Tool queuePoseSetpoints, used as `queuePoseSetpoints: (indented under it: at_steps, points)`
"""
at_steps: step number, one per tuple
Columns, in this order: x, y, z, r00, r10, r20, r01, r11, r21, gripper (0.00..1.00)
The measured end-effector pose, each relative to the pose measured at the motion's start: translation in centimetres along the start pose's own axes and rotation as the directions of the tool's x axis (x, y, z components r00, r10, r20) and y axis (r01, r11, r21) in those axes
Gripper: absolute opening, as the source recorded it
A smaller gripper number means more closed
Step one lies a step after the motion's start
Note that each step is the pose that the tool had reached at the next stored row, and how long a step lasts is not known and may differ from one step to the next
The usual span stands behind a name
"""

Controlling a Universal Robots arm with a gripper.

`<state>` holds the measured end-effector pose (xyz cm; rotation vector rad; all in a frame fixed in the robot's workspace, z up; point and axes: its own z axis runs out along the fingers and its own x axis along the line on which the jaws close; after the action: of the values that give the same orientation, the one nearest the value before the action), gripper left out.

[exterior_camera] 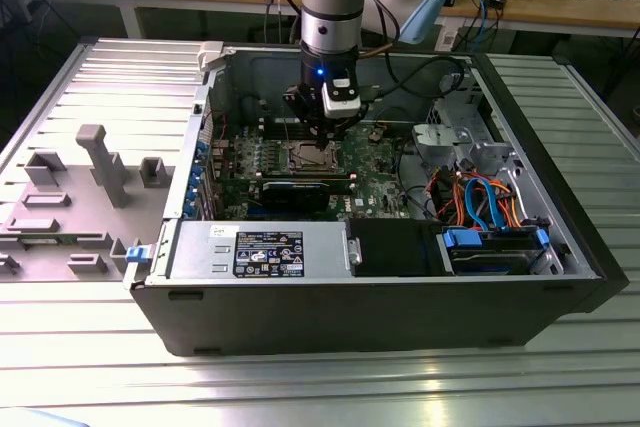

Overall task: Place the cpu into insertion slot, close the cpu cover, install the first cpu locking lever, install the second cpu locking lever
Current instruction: 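Install the first cpu locking lever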

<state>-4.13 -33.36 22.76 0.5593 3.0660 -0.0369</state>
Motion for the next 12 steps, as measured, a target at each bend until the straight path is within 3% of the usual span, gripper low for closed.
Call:
queuePoseSetpoints:
  at_steps: [12]
  points:
    - [0.00,0.00,0.00,0.9993,-0.038,0.0007,0.038,0.9993,-0.0010,0.11]
